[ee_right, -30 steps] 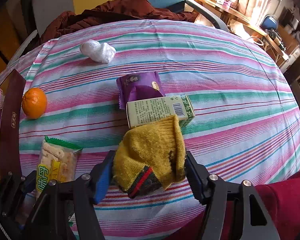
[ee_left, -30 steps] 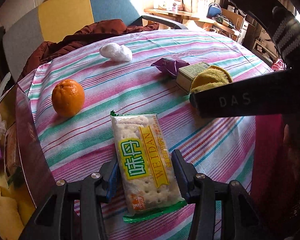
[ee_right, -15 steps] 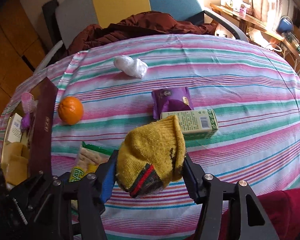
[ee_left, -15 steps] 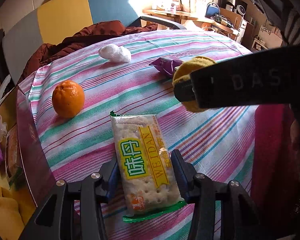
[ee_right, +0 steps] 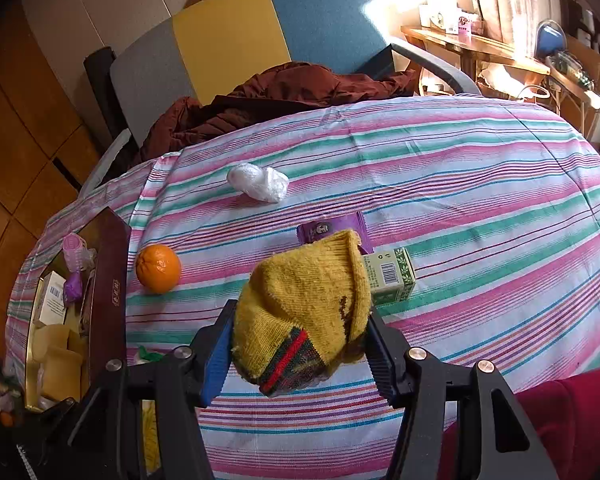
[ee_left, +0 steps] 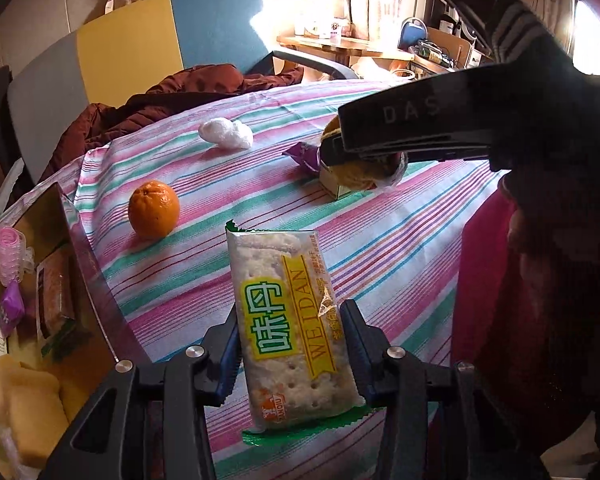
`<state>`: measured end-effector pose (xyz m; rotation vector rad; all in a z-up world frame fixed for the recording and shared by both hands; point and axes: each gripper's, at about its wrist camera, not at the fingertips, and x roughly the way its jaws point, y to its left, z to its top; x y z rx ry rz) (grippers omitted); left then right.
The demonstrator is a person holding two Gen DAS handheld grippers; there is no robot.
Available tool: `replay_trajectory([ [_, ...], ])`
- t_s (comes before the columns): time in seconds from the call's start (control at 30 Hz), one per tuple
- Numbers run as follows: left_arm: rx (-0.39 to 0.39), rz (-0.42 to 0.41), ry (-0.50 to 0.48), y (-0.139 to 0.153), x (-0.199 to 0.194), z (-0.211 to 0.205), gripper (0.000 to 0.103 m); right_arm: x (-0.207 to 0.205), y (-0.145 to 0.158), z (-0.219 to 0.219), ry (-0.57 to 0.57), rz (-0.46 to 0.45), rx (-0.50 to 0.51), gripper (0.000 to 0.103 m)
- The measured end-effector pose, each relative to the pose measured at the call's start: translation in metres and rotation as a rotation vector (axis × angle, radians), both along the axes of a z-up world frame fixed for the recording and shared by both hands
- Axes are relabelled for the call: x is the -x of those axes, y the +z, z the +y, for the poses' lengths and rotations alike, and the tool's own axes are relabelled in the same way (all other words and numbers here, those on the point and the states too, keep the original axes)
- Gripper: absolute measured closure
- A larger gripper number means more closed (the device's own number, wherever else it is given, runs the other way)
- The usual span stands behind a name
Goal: Organize objects
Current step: 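Grasp the yellow knit sock with the right tool while the left tool holds the cracker packet, then carry the cracker packet into the tray with the left tool while the right tool places the sock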
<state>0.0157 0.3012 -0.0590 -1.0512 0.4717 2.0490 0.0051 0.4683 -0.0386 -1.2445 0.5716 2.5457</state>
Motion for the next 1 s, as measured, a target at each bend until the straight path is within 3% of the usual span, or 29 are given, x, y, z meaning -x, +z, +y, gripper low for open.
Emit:
replay_trajectory([
  [0.43,-0.096,0.072,0.098,0.050,0.001,-0.056,0.057,-0.003,0.006,-0.005,0.006,0.032,-0.032,0.044],
  [0.67,-0.141,0.062,0.196,0.064,0.015,-0.102,0.057,-0.004,0.009,-0.012,0.021,0.038,-0.077,0.044],
  [1.0,-0.185,0.053,0.485,0.068,0.047,-0.231,0.057,-0.001,0.013,-0.036,0.076,0.013,-0.118,0.044],
])
